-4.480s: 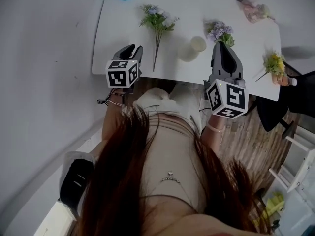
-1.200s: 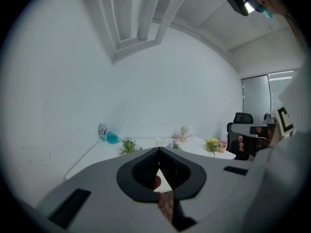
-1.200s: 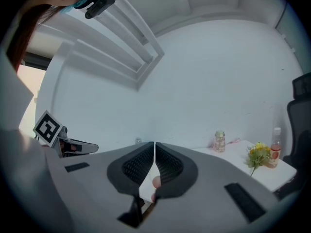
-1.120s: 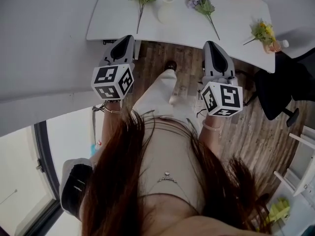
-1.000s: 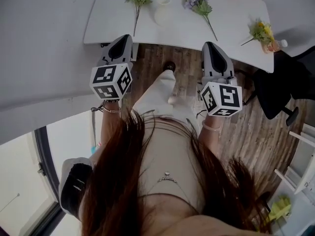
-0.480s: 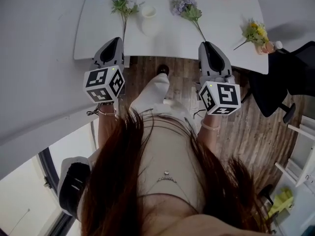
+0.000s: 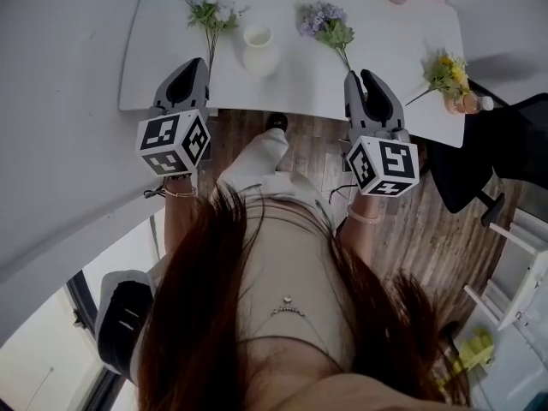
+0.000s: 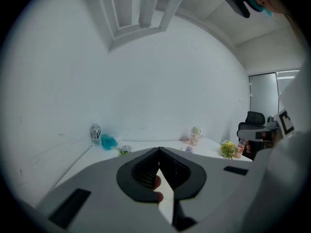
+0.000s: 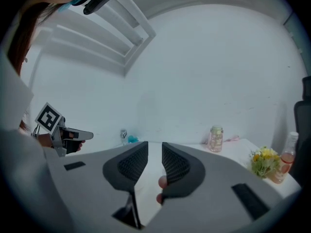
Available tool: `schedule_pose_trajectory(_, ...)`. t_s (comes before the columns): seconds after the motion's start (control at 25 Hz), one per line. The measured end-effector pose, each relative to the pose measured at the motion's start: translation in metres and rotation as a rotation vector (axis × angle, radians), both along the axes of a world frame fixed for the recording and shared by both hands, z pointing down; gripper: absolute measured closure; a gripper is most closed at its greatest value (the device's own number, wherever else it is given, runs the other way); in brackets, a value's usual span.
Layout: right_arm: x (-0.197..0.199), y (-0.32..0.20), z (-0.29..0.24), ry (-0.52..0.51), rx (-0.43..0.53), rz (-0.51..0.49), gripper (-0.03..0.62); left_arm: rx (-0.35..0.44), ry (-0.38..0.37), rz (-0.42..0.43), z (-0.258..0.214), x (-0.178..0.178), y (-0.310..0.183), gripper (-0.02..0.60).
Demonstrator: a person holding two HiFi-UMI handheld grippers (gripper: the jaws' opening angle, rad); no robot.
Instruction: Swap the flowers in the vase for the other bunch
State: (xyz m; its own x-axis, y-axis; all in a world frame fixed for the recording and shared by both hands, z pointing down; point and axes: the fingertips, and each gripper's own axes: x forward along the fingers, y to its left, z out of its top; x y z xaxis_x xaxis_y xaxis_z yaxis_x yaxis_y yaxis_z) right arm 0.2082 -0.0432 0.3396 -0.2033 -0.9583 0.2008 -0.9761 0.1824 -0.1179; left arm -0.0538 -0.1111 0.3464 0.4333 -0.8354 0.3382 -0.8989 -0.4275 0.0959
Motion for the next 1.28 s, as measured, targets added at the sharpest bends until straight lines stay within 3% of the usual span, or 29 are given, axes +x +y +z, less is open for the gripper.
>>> schedule_pose_trajectory(0.48,0.009,-0.057,0.034,0.041,-0.108,0.009,0.477,-0.017,0.013,-0.048,0.008,-0.016,-0.063,0.578)
schedule_pose_trajectory(0.8,0.015,-0.088,0.054,0.072,-0.171,0.008,0.452,-0.099,0.077,-0.063,0.027,-0.015,-0.096,0.577)
schedule_pose_trajectory(1.28,0.025,-0.133,0.098,0.143,-0.305,-0.012,0.409,-0.08,0.083,-0.083,0.03,-0.02,-0.156,0.578)
